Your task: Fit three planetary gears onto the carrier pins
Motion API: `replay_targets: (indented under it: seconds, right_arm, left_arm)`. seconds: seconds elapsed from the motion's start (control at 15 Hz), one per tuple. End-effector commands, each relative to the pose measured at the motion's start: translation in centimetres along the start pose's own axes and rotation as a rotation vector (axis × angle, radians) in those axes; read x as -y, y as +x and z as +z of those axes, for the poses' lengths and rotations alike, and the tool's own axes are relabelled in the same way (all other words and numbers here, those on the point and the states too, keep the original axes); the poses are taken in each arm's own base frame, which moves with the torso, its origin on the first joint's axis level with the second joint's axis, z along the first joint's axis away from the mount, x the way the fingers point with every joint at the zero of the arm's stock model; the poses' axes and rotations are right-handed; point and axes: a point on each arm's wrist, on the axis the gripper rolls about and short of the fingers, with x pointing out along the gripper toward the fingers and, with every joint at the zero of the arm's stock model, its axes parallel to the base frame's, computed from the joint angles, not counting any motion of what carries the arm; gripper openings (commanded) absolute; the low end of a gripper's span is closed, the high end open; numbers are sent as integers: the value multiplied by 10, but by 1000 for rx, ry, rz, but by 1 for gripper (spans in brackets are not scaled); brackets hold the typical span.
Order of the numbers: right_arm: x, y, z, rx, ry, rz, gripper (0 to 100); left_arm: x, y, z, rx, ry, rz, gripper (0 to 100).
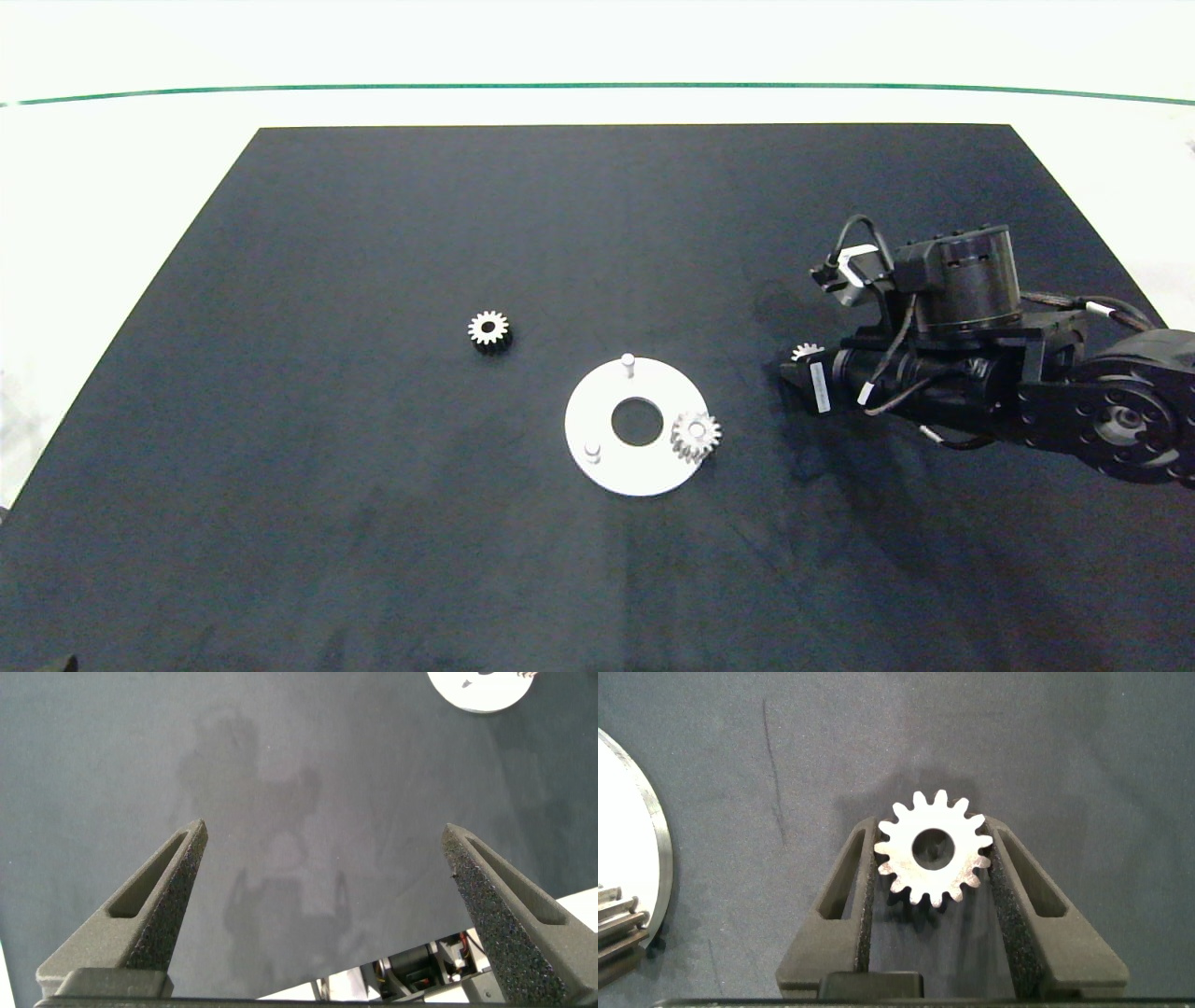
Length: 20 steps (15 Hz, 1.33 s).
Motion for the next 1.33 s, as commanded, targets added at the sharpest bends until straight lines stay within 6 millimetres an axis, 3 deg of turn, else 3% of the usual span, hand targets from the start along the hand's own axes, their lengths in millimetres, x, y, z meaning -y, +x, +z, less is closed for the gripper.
replay_targets:
  seconds: [0.07, 0.27, 0.6, 1.0, 1.33]
  right_arm:
    - [0, 1, -1, -3, 0, -2, 29]
    - [-1, -4, 0, -2, -10, 7, 25]
    - [-10, -34, 17, 28, -72, 51, 25]
    - [-49, -50, 46, 106, -106, 161, 25]
    - [-85, -38, 53, 99, -129, 238, 25]
  left_arm:
    - [0, 0, 0, -4, 0, -1, 100]
    - [0, 0, 0, -2, -1, -1, 100]
    - [0, -2, -1, 7, 0, 0, 100]
    - [1, -5, -3, 16, 1, 1, 100]
    - [1, -7, -1, 30, 4, 2, 100]
